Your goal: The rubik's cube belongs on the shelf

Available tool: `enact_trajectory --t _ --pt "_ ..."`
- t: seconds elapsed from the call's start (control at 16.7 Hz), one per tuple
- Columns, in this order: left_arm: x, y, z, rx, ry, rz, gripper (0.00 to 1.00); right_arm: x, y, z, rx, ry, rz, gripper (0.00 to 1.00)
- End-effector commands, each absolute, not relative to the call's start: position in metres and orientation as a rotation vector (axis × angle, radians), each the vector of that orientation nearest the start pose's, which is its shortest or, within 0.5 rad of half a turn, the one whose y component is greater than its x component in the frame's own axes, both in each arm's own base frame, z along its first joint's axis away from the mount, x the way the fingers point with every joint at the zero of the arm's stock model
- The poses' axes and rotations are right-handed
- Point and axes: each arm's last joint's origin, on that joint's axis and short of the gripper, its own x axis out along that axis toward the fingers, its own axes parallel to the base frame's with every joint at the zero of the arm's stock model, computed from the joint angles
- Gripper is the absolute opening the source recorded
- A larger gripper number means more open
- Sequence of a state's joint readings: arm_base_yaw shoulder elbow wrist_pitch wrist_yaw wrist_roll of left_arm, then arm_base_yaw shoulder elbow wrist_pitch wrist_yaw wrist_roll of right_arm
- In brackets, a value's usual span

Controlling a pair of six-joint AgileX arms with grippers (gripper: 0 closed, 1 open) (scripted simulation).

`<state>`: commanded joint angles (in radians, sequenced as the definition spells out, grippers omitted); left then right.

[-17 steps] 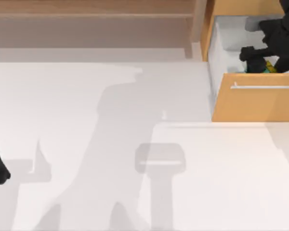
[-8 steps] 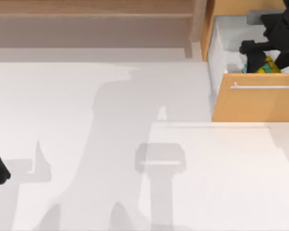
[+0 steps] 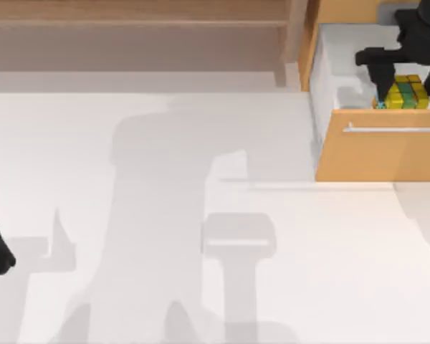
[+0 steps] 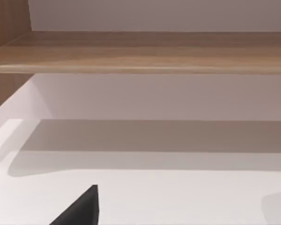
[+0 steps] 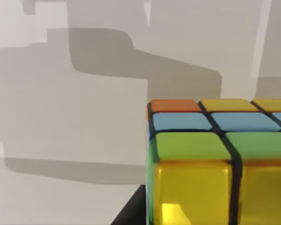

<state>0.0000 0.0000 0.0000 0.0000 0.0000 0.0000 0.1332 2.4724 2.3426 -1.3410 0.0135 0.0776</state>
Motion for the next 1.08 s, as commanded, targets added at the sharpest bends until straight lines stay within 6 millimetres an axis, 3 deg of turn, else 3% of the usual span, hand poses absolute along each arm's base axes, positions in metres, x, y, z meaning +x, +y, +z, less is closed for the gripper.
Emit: enact_trajectory --t 0.36,0.6,0.84,1.08 --pt "0.106 -0.001 0.160 0.000 0.000 0.000 1.00 0.486 0.065 0.193 -0.041 1.484 0.044 0.00" --pt "0.106 -0.001 0.160 0.000 0.000 0.000 1.00 0.470 0.077 0.224 -0.084 1.410 0.055 0.00" --pt "0.106 -0.001 0.160 0.000 0.000 0.000 1.00 0.442 0.115 0.267 -0.158 1.232 0.109 0.00" --pt "0.106 -0.001 0.160 0.000 0.000 0.000 1.00 0.413 0.175 0.281 -0.244 1.030 0.208 0.00"
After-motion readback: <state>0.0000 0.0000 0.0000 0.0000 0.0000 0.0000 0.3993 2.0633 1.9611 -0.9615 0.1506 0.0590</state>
